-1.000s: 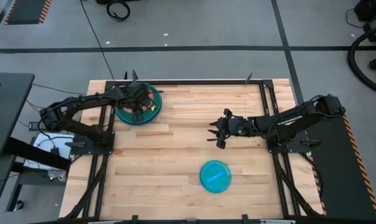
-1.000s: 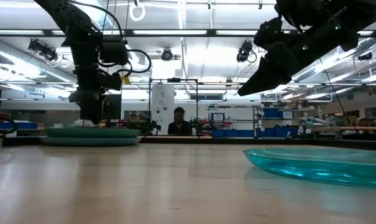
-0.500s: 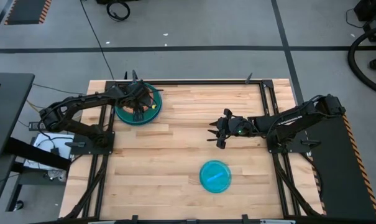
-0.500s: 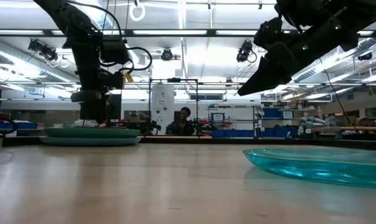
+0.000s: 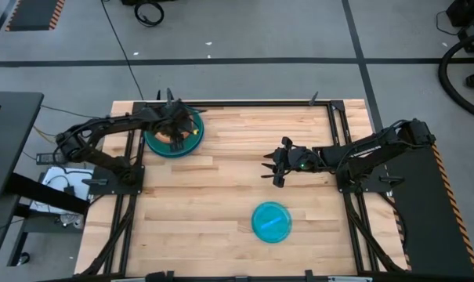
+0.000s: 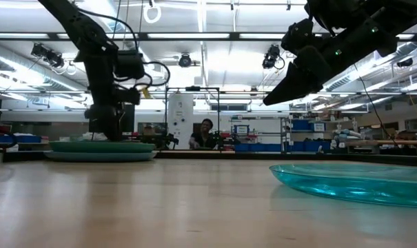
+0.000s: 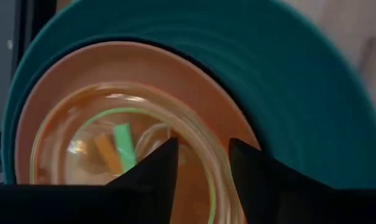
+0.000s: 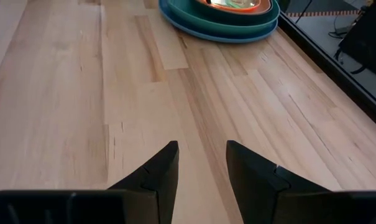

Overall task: Stack plastic plates
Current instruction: Stack the small green plate on the small orange plate, then stack the small blue plate on the small green plate

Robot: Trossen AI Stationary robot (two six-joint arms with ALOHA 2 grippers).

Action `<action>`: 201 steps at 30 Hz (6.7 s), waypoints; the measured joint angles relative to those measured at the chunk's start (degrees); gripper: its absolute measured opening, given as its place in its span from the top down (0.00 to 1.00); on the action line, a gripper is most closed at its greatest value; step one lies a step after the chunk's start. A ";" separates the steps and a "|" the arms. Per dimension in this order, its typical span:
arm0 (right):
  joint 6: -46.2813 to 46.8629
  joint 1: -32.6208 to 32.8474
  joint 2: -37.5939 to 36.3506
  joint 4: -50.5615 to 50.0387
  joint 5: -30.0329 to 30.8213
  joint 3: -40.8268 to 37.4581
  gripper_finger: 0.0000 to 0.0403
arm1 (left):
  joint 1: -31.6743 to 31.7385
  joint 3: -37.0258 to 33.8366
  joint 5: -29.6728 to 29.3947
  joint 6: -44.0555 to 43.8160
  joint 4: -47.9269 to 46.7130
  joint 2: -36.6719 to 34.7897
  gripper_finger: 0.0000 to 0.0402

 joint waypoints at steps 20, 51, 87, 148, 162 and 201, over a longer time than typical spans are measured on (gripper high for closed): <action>0.00 -0.13 0.02 0.42 0.01 -0.01 0.64 | -3.93 1.84 -6.34 1.29 -0.39 -0.02 0.65; 16.63 14.46 0.83 -14.15 -12.52 0.00 0.64 | -39.41 7.76 9.35 10.51 20.37 -0.84 0.65; 45.93 20.19 6.40 -27.30 -27.46 3.69 0.64 | -49.94 7.77 9.70 27.86 49.04 19.40 0.65; 51.44 34.37 -2.93 -22.58 26.34 3.69 0.64 | -59.87 21.17 3.60 23.30 38.03 32.59 0.65; 51.83 36.26 -2.93 -22.56 27.44 3.69 0.64 | -60.51 26.87 3.59 19.88 25.66 32.59 0.65; 49.91 36.37 -2.97 -22.21 29.59 3.67 0.64 | -58.47 27.10 7.68 28.44 38.02 40.06 0.69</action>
